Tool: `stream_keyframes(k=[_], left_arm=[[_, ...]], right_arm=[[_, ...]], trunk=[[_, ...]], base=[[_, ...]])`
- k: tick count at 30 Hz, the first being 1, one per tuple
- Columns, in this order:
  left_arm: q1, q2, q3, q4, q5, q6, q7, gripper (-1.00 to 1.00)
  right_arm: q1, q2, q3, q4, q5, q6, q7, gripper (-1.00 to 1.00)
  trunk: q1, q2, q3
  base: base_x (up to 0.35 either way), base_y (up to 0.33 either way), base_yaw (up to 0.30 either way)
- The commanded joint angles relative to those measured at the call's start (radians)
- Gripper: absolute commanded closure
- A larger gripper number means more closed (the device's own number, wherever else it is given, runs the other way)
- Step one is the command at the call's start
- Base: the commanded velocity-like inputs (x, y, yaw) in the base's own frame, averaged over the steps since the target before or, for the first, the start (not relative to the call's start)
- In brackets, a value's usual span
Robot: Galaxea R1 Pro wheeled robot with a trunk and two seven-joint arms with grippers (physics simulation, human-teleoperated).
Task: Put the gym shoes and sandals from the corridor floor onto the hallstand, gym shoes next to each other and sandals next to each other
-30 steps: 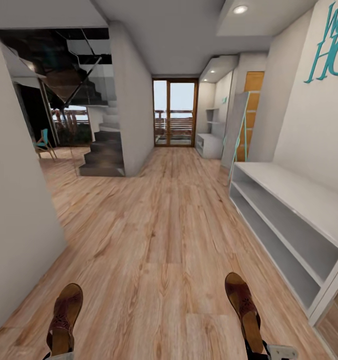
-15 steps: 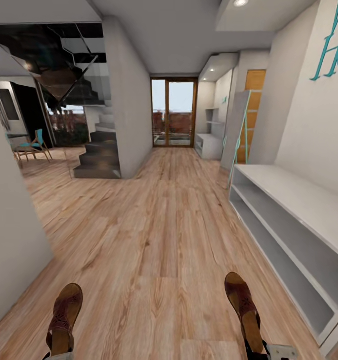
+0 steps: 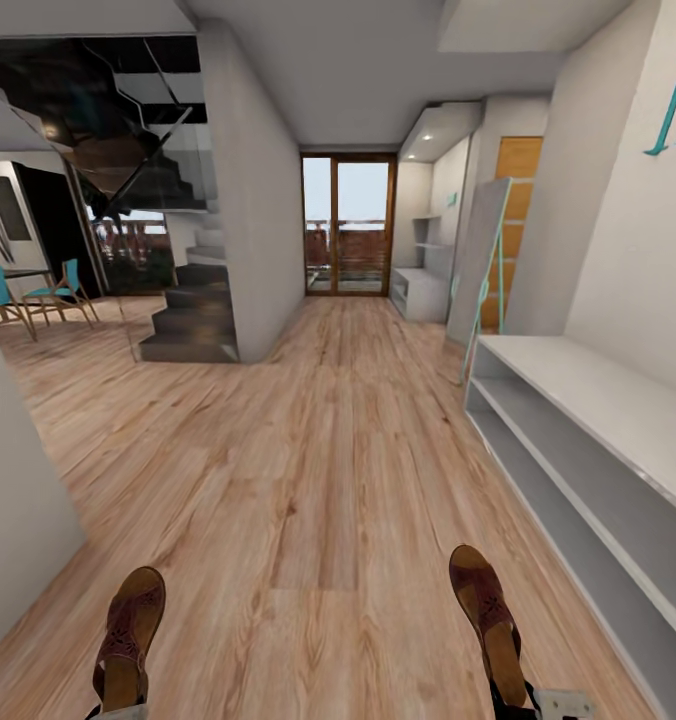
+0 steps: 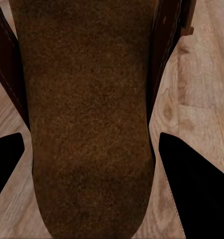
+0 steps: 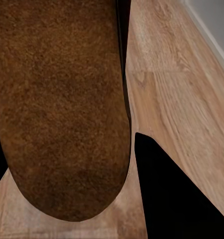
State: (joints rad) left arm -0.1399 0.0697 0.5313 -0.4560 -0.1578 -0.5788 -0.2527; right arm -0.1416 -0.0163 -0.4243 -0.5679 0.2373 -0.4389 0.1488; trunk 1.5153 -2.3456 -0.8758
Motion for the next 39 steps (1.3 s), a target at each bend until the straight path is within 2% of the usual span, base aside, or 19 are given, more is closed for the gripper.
stream_keyframes(k=[1,29,33,36,39], left_arm=[[-0.001,-0.001,0.009,0.0,-0.009,-0.004,-0.005,1.0],[-0.001,-0.001,0.008,0.0,-0.01,-0.004,-0.005,1.0],[-0.001,-0.001,-0.004,0.0,-0.021,-0.004,-0.016,1.0],[-0.001,0.002,-0.054,0.0,-0.056,-0.004,-0.019,1.0],[-0.001,0.002,-0.077,0.002,-0.071,-0.004,-0.02,1.0]], right_arm=[[-0.001,0.001,-0.008,0.0,0.002,-0.003,0.011,1.0],[-0.001,-0.005,-0.01,0.001,0.002,-0.003,0.009,1.0],[-0.001,-0.005,-0.01,0.002,0.002,-0.003,0.009,1.0],[-0.001,-0.005,-0.01,0.002,0.002,-0.003,0.009,1.0],[-0.001,-0.005,-0.009,0.003,0.002,-0.003,0.01,1.0]], trunk=[[0.0,0.0,-0.001],[0.0,0.0,-0.001],[0.0,0.0,-0.001],[0.0,0.0,-0.001],[0.0,0.0,-0.001]], base=[[0.34,0.0,0.0],[0.34,0.0,0.0],[0.34,0.0,0.0],[0.34,0.0,0.0],[0.34,0.0,0.0]])
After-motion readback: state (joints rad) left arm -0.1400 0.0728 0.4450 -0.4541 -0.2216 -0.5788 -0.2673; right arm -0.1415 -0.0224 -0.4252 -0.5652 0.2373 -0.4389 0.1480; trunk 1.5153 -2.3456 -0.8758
